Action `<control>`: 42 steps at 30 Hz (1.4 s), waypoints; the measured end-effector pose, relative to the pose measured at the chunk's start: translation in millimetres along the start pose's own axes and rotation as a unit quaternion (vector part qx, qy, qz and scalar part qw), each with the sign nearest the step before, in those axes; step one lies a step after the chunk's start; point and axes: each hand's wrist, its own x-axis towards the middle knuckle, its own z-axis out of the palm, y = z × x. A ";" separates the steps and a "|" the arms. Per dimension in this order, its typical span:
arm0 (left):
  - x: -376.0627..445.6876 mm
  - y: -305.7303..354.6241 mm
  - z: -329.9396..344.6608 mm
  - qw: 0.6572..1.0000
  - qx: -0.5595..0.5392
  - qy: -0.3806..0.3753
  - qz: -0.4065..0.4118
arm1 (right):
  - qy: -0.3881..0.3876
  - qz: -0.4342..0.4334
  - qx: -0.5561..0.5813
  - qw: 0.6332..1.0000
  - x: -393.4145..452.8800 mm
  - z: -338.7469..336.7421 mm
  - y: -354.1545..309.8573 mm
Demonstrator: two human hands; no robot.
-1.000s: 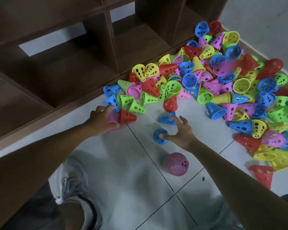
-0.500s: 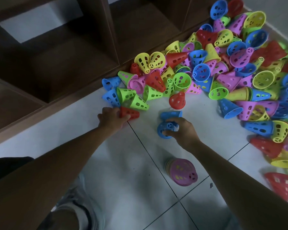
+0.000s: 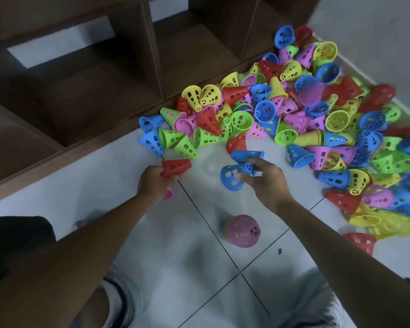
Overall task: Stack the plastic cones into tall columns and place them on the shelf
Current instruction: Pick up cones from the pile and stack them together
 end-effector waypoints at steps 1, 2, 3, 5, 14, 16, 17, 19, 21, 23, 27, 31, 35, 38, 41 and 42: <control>-4.1 1.5 1.3 1.000 -0.013 -0.001 0.005 | 0.005 -0.007 0.002 1.000 -6.5 -6.6 -6.2; -8.3 4.6 3.6 1.000 -0.027 -0.004 0.011 | 0.011 -0.016 0.000 1.000 -13.8 -13.9 -12.7; -13.9 8.6 5.8 0.999 -0.043 -0.007 0.021 | 0.016 -0.024 -0.006 1.000 -21.3 -21.4 -18.3; -25.2 15.4 10.5 0.997 -0.064 -0.018 0.045 | 0.024 -0.038 -0.024 0.999 -36.4 -36.0 -29.0; -62.0 36.6 29.0 0.989 -0.093 -0.056 0.100 | 0.032 -0.066 -0.144 0.987 -125.3 -77.5 -60.8; -70.4 41.4 28.5 0.986 -0.104 -0.069 0.108 | 0.031 -0.077 -0.167 0.983 -140.6 -73.4 -55.8; -72.7 41.6 28.0 0.986 -0.101 -0.069 0.115 | 0.031 -0.078 -0.176 0.981 -146.3 -70.0 -52.5; -78.8 40.4 26.2 0.986 -0.097 -0.068 0.118 | 0.030 -0.077 -0.190 0.978 -153.2 -61.6 -46.5; -85.5 37.5 24.7 0.985 -0.105 -0.065 0.117 | 0.029 -0.070 -0.197 0.978 -156.8 -51.4 -41.9; -92.9 34.2 23.1 0.986 -0.106 -0.060 0.115 | 0.029 -0.059 -0.201 0.977 -160.3 -41.8 -38.6; -104.4 23.1 20.5 0.986 -0.118 -0.057 0.100 | 0.008 -0.041 -0.210 0.977 -164.2 -31.2 -28.9; -112.1 17.9 19.9 0.986 -0.128 -0.048 0.096 | 0.024 -0.012 -0.164 0.986 -160.8 -34.9 -29.5; -114.0 18.9 23.5 0.984 -0.138 -0.048 0.101 | 0.110 0.001 -0.060 0.992 -154.3 -41.1 -33.3; -114.0 19.1 27.2 0.983 -0.140 -0.059 0.100 | 0.176 0.050 0.108 0.977 -149.7 -45.6 -38.9; -114.8 17.9 30.4 0.983 -0.133 -0.073 0.104 | 0.188 0.123 0.259 0.939 -149.8 -47.7 -48.7; -114.6 17.4 31.3 0.983 -0.133 -0.076 0.104 | 0.186 0.144 0.283 0.930 -149.2 -47.1 -48.8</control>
